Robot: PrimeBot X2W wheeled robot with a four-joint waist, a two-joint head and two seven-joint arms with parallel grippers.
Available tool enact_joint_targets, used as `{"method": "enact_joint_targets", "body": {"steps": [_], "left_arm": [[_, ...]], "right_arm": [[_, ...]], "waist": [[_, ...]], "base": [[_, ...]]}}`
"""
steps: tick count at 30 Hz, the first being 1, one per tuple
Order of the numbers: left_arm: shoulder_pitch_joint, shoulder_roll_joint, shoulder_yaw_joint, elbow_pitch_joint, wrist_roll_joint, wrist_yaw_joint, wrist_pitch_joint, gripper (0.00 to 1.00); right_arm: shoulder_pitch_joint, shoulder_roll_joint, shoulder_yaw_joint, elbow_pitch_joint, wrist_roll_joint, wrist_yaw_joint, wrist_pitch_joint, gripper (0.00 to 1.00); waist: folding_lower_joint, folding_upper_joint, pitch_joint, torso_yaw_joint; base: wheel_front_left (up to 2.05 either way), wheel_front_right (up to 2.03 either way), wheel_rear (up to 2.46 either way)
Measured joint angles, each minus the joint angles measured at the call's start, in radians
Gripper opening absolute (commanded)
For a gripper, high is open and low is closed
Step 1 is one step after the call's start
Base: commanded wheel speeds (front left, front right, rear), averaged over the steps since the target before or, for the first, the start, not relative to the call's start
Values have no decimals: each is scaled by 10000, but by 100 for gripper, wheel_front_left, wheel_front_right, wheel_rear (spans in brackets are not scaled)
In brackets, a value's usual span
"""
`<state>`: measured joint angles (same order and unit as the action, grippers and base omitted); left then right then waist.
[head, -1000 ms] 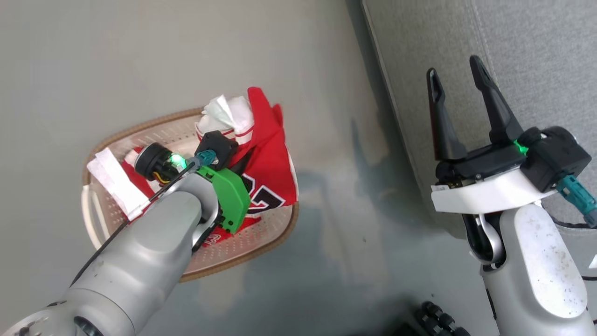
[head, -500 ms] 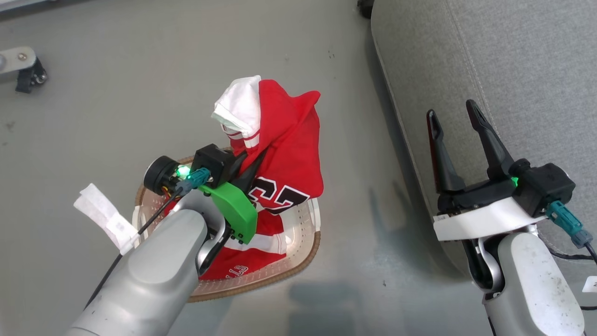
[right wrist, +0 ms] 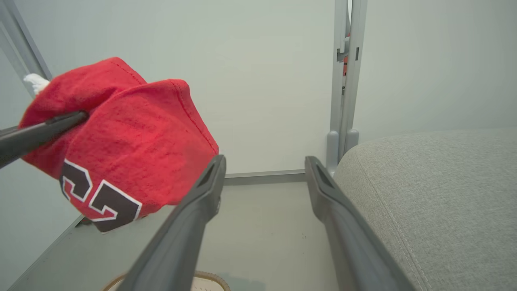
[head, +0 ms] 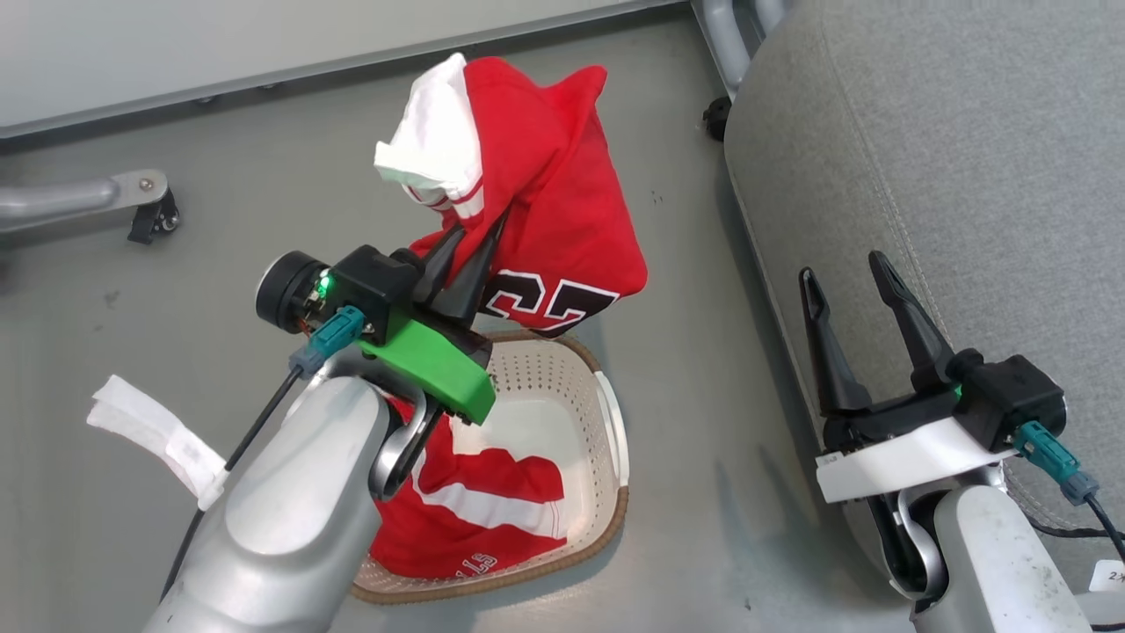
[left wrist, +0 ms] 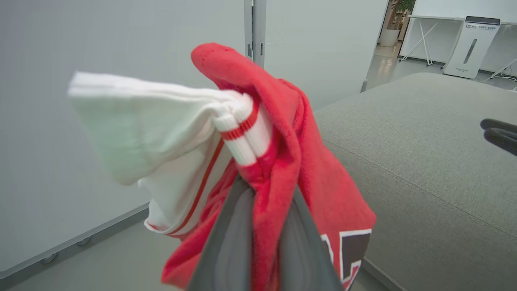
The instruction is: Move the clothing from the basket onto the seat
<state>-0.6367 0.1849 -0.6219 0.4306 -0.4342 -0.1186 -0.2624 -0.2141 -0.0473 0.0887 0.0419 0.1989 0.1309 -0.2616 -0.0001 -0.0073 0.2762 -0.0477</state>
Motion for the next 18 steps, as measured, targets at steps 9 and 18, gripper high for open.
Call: {"method": "enact_joint_targets", "body": {"steps": [9, 18], "left_arm": [[10, -217, 397, -1172, 512, -52, 0, 0], [8, -245, 324, -1676, 614, -90, 0, 0]], "right_arm": [[296, 0, 50, 25, 117, 0, 0, 100], [533, -4, 570, -79, 748, -2, 0, 100]], "waist": [[0, 0, -589, 177], [0, 0, -713, 262]], "base": [[0, 0, 0], [0, 0, 0]]}}
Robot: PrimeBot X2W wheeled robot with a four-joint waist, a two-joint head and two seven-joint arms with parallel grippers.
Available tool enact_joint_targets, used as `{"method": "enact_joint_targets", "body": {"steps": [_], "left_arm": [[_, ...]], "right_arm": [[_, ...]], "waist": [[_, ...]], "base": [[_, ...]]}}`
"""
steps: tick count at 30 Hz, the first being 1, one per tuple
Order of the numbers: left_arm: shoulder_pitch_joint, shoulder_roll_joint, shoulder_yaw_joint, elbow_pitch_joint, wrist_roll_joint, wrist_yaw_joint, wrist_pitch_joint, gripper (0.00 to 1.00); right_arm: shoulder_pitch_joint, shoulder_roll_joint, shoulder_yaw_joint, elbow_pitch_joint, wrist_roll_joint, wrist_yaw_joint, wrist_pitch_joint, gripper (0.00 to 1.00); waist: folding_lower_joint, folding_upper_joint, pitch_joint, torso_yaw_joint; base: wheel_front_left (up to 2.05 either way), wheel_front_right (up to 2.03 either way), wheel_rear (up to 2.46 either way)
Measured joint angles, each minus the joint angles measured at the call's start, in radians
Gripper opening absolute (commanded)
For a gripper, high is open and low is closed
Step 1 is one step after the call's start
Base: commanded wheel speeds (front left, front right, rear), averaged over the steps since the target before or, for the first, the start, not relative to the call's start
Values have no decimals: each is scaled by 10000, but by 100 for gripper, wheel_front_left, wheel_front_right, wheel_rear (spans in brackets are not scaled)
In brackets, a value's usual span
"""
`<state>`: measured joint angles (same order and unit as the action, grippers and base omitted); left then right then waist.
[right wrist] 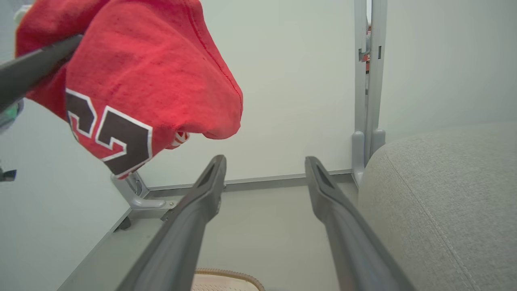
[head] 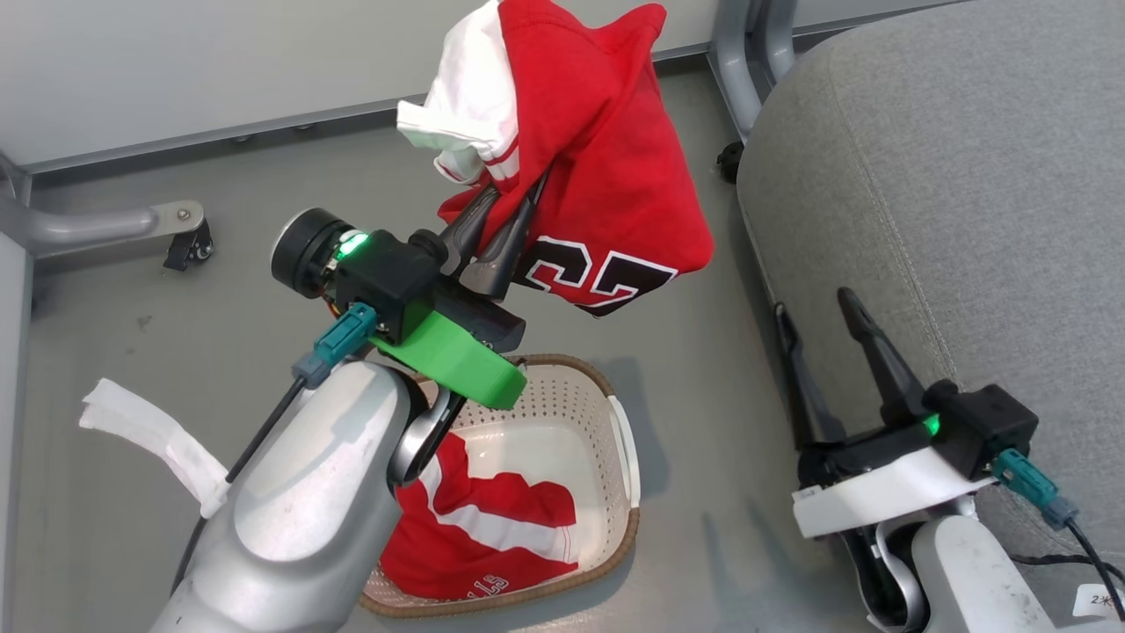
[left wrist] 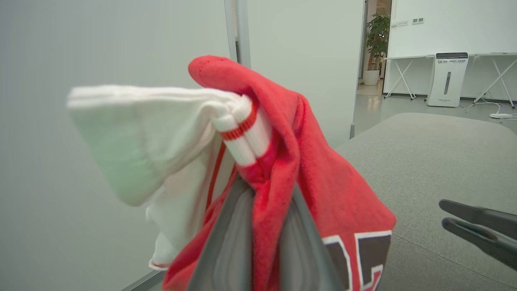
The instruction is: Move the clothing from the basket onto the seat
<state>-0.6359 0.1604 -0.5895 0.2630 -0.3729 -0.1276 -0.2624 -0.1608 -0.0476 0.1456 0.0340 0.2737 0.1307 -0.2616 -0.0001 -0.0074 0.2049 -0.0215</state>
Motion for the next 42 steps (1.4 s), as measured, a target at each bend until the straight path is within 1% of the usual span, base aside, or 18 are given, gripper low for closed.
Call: {"method": "enact_joint_targets", "body": {"steps": [3, 9, 13, 19, 26, 33, 42], "left_arm": [[3, 0, -50, -92, 31, -2, 0, 0], [10, -115, -263, -209, 61, -12, 0, 0], [13, -201, -485, -293, 102, -13, 0, 0], [29, -303, -838, -468, 102, -13, 0, 0], [78, -322, -1007, -577, 48, -13, 0, 0], [124, -222, -1022, -462, -4, -13, 0, 0], [170, -293, -1457, -546, -38, -15, -2, 0]], "right_arm": [[-7, 8, 454, -165, 397, 2, 0, 100], [-217, 6, 1120, -102, 658, 0, 2, 100], [-430, 2, 1379, 31, 731, 2, 0, 100], [-697, -23, 1634, 337, 1174, 0, 0, 100], [-827, -257, 2057, 35, 1896, 0, 0, 100], [-833, -529, 2462, -575, 2075, 2, 0, 100], [-1042, -717, 2554, -554, 1935, 0, 0, 100]], "waist": [[0, 0, 71, 28], [0, 0, 174, 136], [0, 0, 222, 219], [0, 0, 275, 329], [0, 0, 304, 385], [0, 0, 255, 280], [0, 0, 264, 316]], "base": [[0, 0, 0], [0, 0, 0], [0, 0, 0], [0, 0, 0], [0, 0, 0], [0, 0, 0], [0, 0, 0]]}}
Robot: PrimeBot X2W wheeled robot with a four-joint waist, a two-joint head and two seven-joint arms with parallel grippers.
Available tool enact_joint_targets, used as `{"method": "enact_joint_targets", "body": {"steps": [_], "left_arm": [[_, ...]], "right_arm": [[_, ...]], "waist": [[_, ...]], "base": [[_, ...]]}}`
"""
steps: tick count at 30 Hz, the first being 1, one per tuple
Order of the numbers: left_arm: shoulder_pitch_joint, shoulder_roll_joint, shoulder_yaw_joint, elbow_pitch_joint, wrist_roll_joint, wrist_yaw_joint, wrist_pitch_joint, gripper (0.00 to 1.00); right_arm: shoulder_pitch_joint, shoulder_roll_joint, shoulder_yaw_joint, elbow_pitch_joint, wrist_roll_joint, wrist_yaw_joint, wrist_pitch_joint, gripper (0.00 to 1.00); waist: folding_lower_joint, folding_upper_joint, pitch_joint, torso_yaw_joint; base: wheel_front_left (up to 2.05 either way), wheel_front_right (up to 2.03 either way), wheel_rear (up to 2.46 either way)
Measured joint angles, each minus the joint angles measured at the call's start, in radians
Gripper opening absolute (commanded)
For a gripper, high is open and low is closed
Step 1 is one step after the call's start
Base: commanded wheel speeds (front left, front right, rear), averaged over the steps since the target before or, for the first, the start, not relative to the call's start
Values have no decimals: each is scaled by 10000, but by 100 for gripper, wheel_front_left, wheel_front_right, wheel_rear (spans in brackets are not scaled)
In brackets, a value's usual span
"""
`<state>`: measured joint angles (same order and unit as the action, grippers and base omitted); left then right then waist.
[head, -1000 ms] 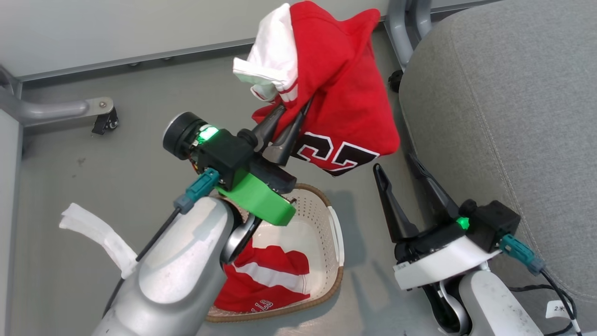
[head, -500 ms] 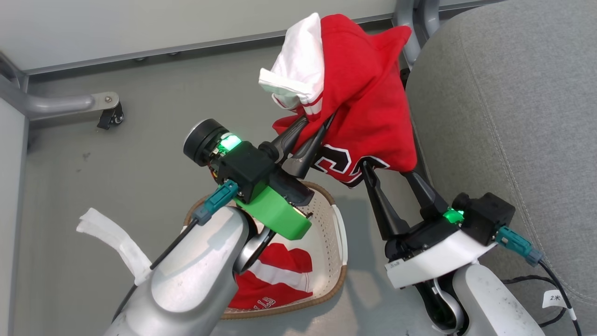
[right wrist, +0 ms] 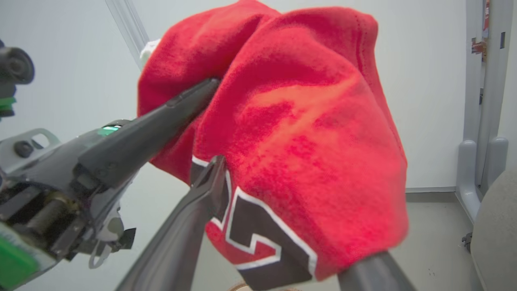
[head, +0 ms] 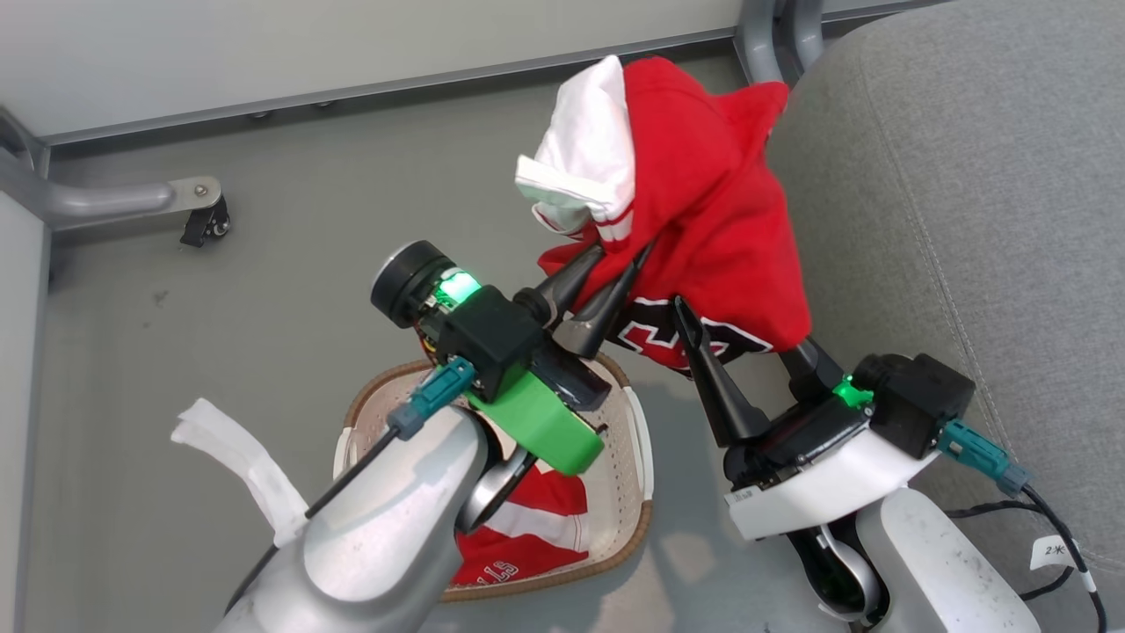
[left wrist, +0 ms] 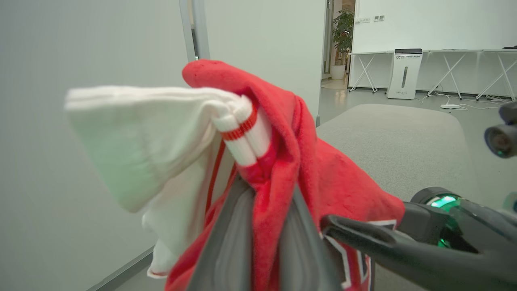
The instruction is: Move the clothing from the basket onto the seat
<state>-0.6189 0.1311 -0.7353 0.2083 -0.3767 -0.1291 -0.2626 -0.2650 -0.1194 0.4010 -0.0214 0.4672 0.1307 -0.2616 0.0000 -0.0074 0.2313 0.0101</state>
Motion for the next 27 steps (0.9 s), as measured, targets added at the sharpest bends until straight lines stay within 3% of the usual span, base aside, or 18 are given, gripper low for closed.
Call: {"method": "enact_joint_targets", "body": {"steps": [5, 7, 8, 23, 24, 25, 26, 27], "left_arm": [[36, -17, -234, -13, -71, 2, 2, 0], [40, -19, -272, -6, -73, 0, 2, 0], [41, -21, -288, 0, -84, 0, 2, 0], [84, -77, -416, 153, -100, 0, 0, 0], [86, -77, -407, 184, -100, 0, 0, 18], [90, -81, -376, 211, -98, 0, 0, 75], [90, -82, -347, 238, -94, 0, 2, 100], [91, -82, -318, 270, -65, 0, 0, 100]], "right_arm": [[-212, -36, 115, 56, -115, 0, 0, 100], [-251, -69, 157, 150, -222, 0, 0, 12], [-267, -86, 188, 211, -265, 0, 0, 0], [-202, -134, 153, 345, -372, 0, 0, 0], [-192, -134, 146, 345, -378, 2, 0, 0], [-179, -132, 138, 343, -380, 0, 0, 0], [-173, -132, 132, 343, -389, 0, 2, 0], [-170, -132, 123, 343, -401, 2, 2, 0]], "waist": [[0, 0, 64, 111], [0, 0, 89, 137], [0, 0, 94, 150], [0, 0, -36, 14], [0, 0, -49, 14], [0, 0, -59, 16], [0, 0, -66, 19], [0, 0, -74, 25]], "base": [[0, 0, 0], [0, 0, 0], [0, 0, 0], [0, 0, 0], [0, 0, 0], [0, 0, 0], [0, 0, 0], [0, 0, 0]]}}
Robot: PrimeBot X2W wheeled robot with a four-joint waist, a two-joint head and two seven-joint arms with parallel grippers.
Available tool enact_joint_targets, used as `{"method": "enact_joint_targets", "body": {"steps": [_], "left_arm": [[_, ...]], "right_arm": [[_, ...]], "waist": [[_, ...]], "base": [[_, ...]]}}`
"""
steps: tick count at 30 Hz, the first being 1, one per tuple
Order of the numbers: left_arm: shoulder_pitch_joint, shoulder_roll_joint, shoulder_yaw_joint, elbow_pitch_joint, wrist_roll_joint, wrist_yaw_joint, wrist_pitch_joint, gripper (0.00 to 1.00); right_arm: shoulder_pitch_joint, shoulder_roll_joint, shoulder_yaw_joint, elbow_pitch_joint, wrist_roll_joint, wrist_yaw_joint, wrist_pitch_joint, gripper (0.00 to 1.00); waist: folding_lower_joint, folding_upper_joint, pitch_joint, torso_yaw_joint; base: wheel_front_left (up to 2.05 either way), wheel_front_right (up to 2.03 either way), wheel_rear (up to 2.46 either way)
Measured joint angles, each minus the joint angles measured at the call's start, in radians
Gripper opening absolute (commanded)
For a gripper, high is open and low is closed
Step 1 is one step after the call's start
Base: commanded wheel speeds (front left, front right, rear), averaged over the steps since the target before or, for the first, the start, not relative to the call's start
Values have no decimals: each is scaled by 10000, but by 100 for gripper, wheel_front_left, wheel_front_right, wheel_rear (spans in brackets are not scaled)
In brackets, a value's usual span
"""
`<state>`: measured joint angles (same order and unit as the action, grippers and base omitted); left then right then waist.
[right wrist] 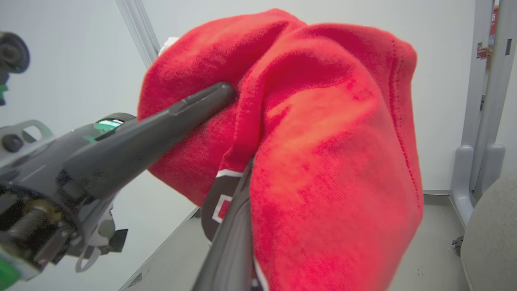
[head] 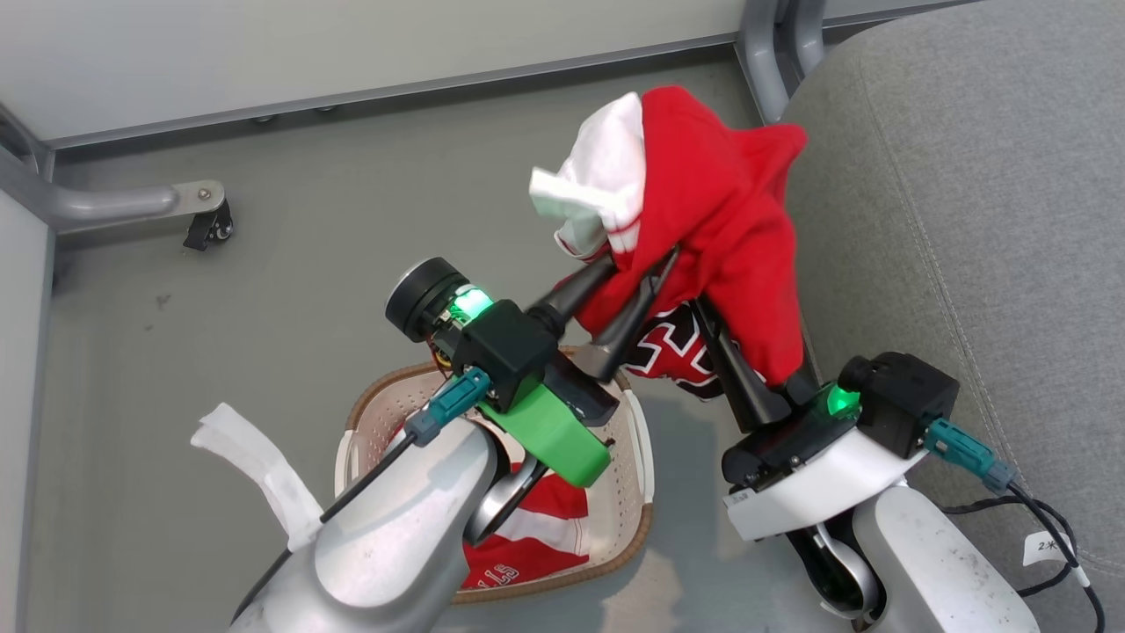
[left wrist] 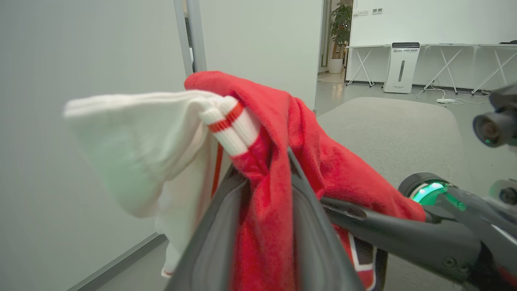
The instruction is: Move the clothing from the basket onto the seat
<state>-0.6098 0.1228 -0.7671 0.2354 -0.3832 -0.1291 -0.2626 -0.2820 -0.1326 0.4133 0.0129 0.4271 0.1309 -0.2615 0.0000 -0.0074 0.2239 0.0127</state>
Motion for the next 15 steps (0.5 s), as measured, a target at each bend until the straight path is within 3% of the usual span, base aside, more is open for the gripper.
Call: {"method": "enact_joint_targets", "body": {"steps": [15], "left_arm": [[31, -12, 186, 100, 238, 0, -21, 100]], "right_arm": [[78, 19, -261, 109, -324, -2, 0, 0]], "waist": [[0, 0, 57, -34]], "base": [[0, 0, 0]]}}
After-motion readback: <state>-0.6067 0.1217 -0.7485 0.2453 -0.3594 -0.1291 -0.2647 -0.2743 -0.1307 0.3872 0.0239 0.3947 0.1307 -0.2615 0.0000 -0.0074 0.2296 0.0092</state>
